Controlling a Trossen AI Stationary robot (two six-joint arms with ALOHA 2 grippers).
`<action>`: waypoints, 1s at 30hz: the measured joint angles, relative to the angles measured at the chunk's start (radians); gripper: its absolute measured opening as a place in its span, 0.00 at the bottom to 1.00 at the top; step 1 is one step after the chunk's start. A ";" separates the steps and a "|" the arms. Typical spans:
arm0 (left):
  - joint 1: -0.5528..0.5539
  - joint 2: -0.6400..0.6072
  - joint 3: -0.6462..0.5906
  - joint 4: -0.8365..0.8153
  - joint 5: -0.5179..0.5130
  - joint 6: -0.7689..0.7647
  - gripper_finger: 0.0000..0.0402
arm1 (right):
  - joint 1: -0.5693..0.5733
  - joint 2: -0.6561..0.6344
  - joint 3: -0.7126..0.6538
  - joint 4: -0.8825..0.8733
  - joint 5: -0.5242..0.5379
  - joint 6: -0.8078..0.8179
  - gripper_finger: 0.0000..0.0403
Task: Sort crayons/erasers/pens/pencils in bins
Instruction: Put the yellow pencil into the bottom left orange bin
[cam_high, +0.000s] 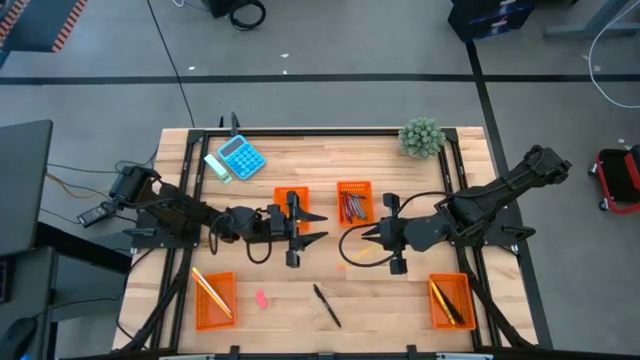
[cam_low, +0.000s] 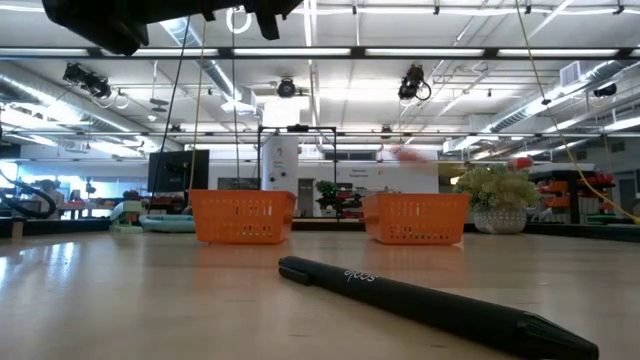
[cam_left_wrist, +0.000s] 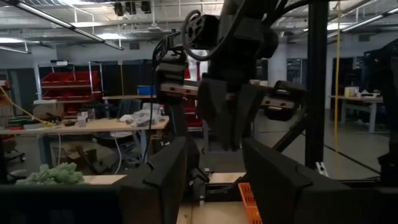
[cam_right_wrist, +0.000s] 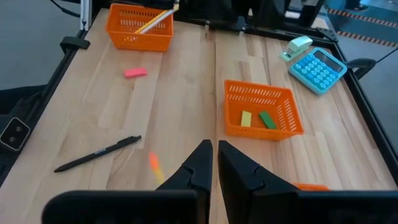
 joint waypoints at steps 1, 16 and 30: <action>-0.002 0.000 0.000 0.000 0.000 0.000 0.41 | 0.000 0.000 0.000 -0.006 0.000 0.005 0.08; -0.023 -0.010 0.001 -0.005 -0.001 0.039 0.27 | 0.001 0.002 -0.282 -0.095 -0.159 0.044 0.08; -0.043 -0.022 0.001 -0.029 -0.020 0.080 0.27 | 0.229 0.100 -0.450 0.209 -0.285 -0.007 0.36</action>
